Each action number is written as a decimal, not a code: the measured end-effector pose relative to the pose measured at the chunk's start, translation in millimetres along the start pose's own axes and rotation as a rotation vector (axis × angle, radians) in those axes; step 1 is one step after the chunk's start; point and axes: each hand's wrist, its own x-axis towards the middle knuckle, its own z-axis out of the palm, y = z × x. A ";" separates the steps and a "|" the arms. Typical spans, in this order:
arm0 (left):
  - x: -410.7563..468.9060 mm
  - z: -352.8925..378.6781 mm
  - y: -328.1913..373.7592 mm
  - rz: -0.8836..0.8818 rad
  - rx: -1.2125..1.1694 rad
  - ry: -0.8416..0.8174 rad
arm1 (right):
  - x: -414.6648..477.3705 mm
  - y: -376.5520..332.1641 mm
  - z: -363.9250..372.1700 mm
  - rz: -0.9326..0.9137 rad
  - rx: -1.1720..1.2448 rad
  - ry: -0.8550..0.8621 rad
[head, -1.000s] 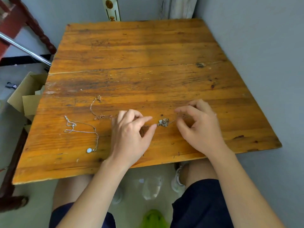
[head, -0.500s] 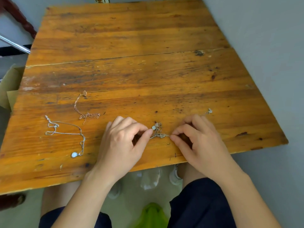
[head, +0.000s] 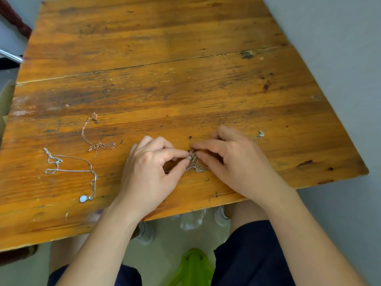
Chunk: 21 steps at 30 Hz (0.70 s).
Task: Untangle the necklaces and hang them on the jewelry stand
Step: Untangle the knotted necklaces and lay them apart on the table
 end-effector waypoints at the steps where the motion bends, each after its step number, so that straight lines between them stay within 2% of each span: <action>1: 0.8 0.1 0.6 -0.012 -0.007 0.001 | -0.5 1.2 1.2 0.011 0.024 0.015; 6: 1.8 -0.1 1.3 -0.086 -0.048 -0.033 | -5.0 2.6 3.5 0.052 0.044 0.035; 14: 2.2 -7.8 -1.1 -0.168 -0.181 0.024 | -9.4 1.4 3.7 0.099 0.076 0.075; 21: 1.2 -11.1 -3.3 -0.158 -0.191 -0.018 | 20.6 -5.1 -6.7 -0.017 0.009 -0.239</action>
